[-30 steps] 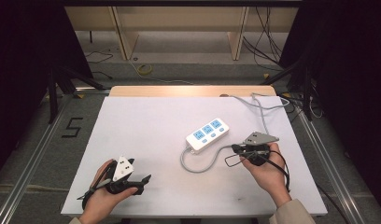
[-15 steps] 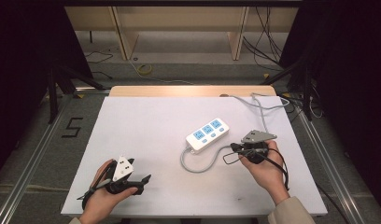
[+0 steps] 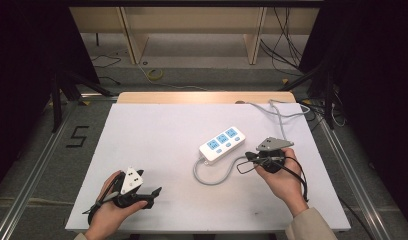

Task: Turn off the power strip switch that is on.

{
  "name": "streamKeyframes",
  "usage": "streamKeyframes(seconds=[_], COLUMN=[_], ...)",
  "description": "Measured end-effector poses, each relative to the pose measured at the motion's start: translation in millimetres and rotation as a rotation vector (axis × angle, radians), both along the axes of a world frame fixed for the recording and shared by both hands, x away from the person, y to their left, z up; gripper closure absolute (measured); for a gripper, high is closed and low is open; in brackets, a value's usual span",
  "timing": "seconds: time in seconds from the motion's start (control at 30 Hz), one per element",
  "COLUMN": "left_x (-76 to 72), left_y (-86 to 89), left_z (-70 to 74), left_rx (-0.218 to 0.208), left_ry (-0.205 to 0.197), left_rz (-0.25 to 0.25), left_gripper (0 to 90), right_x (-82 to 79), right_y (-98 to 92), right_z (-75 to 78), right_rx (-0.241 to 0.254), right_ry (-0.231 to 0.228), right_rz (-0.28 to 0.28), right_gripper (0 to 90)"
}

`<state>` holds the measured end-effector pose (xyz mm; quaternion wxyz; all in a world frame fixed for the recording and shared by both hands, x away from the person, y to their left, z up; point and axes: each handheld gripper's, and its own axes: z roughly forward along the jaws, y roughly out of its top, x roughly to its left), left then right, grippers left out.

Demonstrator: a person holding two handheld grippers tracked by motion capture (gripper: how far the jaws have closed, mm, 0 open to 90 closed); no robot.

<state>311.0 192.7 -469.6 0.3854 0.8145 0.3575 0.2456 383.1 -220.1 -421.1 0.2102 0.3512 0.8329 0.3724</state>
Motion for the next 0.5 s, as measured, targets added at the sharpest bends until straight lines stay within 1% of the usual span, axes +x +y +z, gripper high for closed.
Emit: streamKeyframes(seconds=[0.5], left_x=[0.0], left_y=[-0.1], left_z=[-0.1], left_rx=[0.002], left_ry=[-0.001], left_rz=[0.000], left_gripper=[17.7], right_x=[7.1], right_y=[4.9], right_z=[1.6], right_rx=[-0.015], right_ry=[0.011], right_rz=[0.007], right_gripper=[90.0])
